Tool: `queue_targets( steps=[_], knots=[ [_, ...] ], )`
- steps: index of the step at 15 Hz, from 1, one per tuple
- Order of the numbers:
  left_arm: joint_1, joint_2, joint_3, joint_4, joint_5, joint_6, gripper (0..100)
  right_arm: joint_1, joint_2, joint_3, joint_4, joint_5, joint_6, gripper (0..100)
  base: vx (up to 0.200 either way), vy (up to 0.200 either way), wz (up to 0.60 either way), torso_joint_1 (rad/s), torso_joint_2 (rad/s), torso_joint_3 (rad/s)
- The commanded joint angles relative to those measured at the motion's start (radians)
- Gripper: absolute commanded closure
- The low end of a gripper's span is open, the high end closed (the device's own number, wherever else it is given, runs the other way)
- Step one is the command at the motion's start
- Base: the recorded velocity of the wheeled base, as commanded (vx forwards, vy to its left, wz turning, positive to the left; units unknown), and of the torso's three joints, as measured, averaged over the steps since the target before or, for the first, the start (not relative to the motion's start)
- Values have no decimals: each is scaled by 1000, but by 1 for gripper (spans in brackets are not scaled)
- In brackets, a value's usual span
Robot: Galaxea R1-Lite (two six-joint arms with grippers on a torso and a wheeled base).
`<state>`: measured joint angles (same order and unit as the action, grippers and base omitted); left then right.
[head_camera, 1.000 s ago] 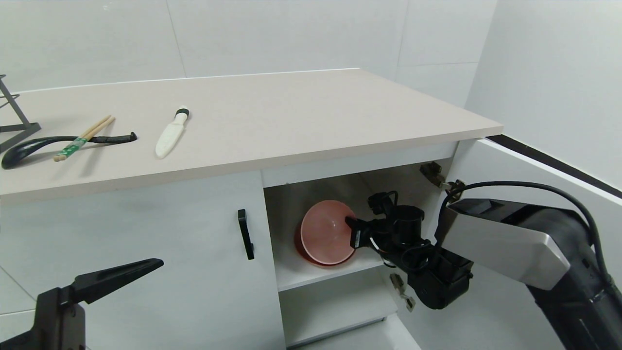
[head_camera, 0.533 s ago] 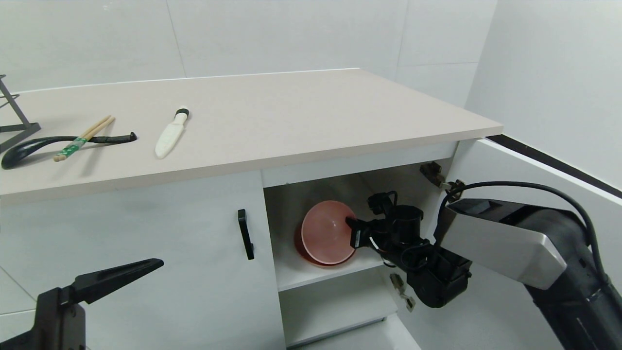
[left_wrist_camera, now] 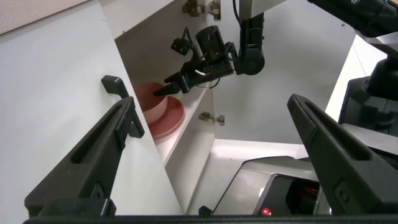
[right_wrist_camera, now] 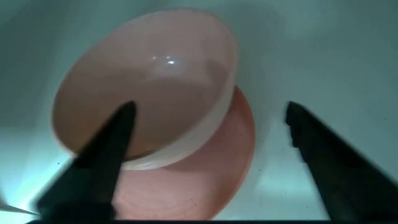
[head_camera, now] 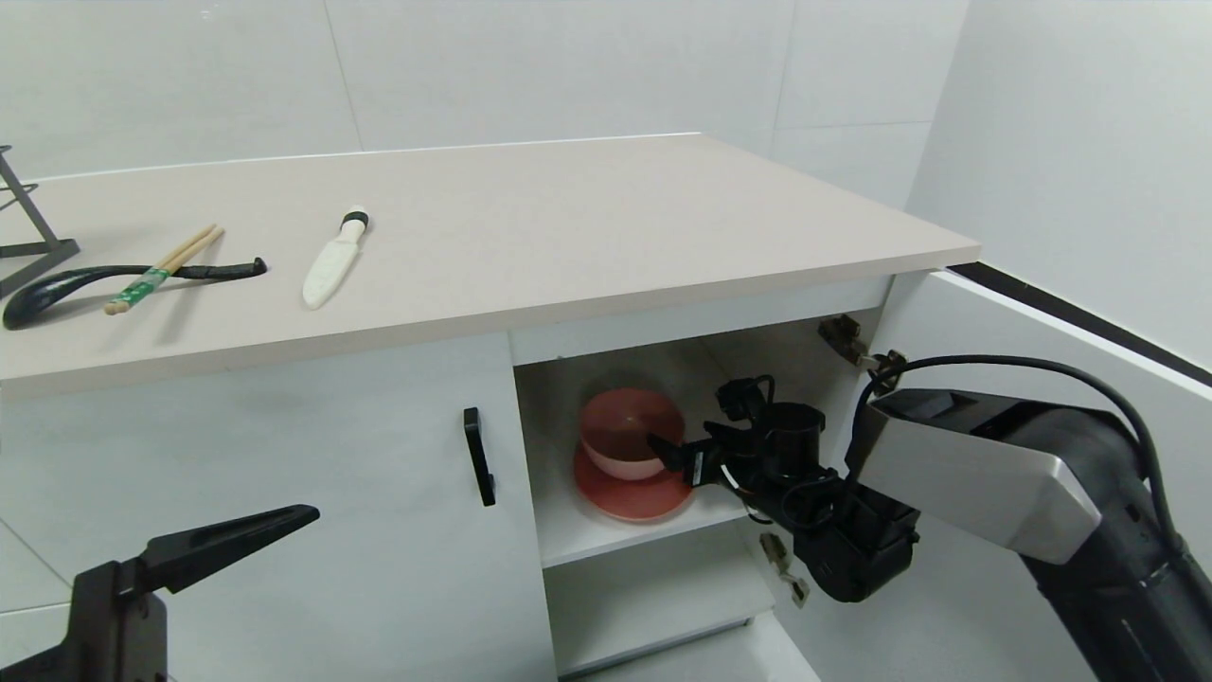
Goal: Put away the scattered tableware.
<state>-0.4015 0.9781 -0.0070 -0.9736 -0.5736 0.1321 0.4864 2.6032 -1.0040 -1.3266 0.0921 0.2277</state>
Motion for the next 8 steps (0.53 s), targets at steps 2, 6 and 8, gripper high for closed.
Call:
queue_targets(
  steps=[2, 6, 8],
  knots=[
    [0, 4, 1, 0, 0, 0, 0, 24, -12, 33, -43, 1, -7, 0, 0, 0, 0, 0, 0, 0],
    [0, 5, 1, 0, 0, 0, 0, 84, -146, 225, -172, 0, -41, 0, 0, 0, 0, 0, 0, 0],
    [0, 8, 1, 0, 0, 0, 0, 89, -232, 357, -212, -8, -90, 0, 0, 0, 0, 0, 0, 0]
  ],
)
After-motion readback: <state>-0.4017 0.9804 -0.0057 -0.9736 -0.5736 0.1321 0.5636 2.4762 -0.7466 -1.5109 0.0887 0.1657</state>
